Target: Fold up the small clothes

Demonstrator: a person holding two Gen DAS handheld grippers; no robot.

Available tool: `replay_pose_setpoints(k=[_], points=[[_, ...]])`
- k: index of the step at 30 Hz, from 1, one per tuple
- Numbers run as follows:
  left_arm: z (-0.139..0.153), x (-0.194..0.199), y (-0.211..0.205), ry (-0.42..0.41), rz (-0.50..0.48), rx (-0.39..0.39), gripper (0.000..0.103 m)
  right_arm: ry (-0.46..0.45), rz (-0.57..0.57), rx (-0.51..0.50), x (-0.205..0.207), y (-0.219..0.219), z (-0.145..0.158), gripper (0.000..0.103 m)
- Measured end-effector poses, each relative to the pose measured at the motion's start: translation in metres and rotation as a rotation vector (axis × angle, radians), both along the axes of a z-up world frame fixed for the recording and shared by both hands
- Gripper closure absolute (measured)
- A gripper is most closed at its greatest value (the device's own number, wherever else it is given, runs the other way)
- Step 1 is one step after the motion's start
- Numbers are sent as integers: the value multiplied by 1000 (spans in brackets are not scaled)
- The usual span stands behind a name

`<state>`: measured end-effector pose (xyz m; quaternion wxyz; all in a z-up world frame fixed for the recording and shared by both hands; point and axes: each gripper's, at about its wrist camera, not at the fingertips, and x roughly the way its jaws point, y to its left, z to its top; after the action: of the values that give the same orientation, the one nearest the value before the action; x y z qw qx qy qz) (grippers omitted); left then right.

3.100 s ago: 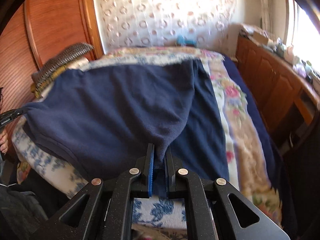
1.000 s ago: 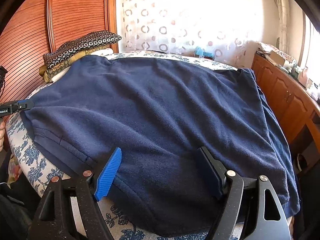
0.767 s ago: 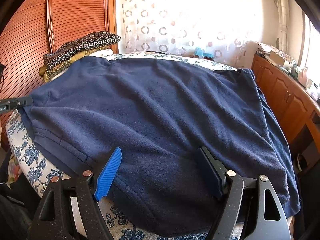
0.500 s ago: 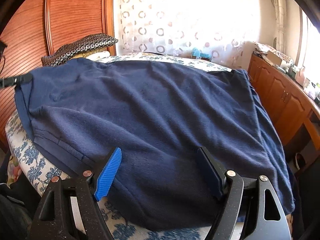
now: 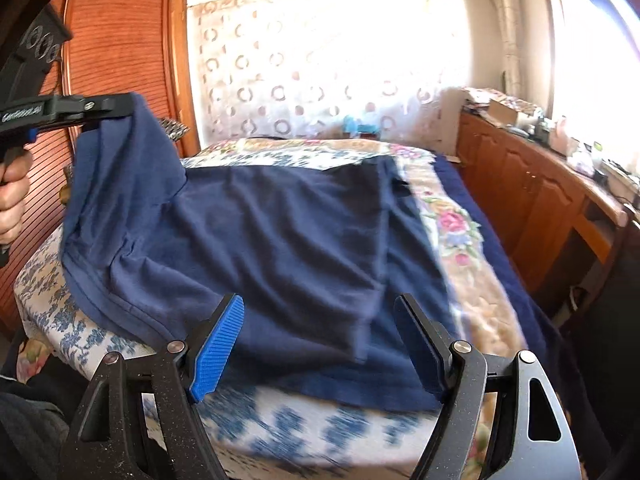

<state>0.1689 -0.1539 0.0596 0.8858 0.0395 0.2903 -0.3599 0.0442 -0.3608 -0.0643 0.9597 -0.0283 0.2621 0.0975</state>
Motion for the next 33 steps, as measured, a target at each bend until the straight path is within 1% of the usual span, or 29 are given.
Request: replay_pose_setpoints(k=[2,6,10,14,19,20,21,22,23,25,26,27,28,29,33], points=[[5,4,-20,6,-34,-2,94,-3,-20,8,-7,-13,1,23],[12,4,-59,0,-83,19,94,-9,-53,32,-17,-32,2,23],[14,-1,-84,6,-132,26,94,-4,-70,57,-25,-44,-1,23],[9,-4,-97,16,-149,53,94,9,-77,60,-24,-48,-4,23],[5,-5,-88,-5,-133,78,93,12,-79,64,-24,-45,0,23],[5,-5,-80,-12,-119,83,86,11,-79,64,-24,-45,1,23],[5,-4,-80,-14,-111,85,76,11,-77,65,-24,-45,1,23],[4,-3,-70,-13,-97,80,71,10,-76,63,-23,-43,2,23],[3,-2,-64,-10,-89,74,62,9,-75,62,-24,-43,2,23],[-1,1,-47,-1,-61,62,54,7,-72,60,-22,-40,3,23],[-5,2,-35,6,-42,63,45,6,-70,60,-22,-39,3,23],[-9,3,-30,8,-30,66,31,5,-68,60,-20,-38,4,23],[-14,3,-21,9,-11,73,26,4,-64,59,-20,-36,5,23],[-21,4,-11,11,9,84,23,4,-60,57,-17,-34,6,23],[-53,4,26,49,97,116,23,1,-35,38,-9,-25,9,23]])
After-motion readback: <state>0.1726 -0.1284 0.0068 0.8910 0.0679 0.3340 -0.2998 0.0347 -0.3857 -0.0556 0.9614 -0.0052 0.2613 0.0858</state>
